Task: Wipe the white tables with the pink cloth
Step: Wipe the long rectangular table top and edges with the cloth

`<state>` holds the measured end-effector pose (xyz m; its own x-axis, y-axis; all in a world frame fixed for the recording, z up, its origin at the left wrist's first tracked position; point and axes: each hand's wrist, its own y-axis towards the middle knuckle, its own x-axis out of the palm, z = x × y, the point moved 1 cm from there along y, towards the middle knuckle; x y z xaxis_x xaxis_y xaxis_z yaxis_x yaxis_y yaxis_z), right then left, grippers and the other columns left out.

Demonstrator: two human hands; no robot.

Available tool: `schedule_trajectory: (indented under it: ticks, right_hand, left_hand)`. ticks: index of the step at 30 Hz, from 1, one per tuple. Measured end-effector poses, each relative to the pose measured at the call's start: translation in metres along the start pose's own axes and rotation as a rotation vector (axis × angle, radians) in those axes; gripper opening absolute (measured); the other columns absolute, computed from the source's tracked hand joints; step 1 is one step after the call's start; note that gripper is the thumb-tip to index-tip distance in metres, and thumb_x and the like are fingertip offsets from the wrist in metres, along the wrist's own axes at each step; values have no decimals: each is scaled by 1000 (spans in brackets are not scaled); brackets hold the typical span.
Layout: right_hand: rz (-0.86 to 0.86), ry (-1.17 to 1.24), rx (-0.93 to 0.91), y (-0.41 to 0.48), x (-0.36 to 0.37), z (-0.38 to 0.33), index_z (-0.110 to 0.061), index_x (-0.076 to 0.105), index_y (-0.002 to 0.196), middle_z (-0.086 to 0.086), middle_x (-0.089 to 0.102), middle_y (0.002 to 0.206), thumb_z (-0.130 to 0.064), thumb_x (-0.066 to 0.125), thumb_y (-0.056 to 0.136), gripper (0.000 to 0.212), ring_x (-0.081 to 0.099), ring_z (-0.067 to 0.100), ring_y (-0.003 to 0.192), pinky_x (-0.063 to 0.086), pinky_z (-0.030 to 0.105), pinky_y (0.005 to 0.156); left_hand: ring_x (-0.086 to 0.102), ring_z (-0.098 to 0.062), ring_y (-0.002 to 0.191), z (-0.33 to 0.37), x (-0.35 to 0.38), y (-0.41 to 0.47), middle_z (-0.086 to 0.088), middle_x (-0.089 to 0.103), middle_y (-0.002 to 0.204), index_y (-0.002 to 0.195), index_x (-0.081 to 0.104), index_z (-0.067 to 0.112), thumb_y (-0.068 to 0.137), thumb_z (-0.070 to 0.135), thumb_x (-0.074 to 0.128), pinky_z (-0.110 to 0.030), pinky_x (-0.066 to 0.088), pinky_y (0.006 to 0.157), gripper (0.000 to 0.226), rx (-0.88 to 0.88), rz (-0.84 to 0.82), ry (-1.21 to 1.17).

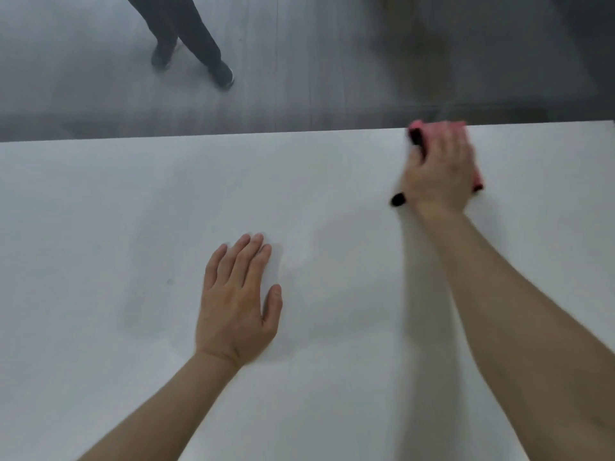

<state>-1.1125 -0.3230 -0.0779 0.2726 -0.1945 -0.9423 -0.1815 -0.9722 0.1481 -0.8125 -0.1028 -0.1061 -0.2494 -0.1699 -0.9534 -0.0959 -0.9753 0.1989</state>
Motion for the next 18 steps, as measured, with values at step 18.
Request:
schedule_trajectory:
  ticks: [18]
  right_hand:
    - [-87,-36,-48,4,-7,16,-25,37,166,3,28,177,-53,35,109,63,14,24,166,9,45,135]
  left_hand:
    - [35,-27,162,-1,3,1,-7,45,170,158,52,8,105,39,46,-57,28,130,62,-8,18,-1]
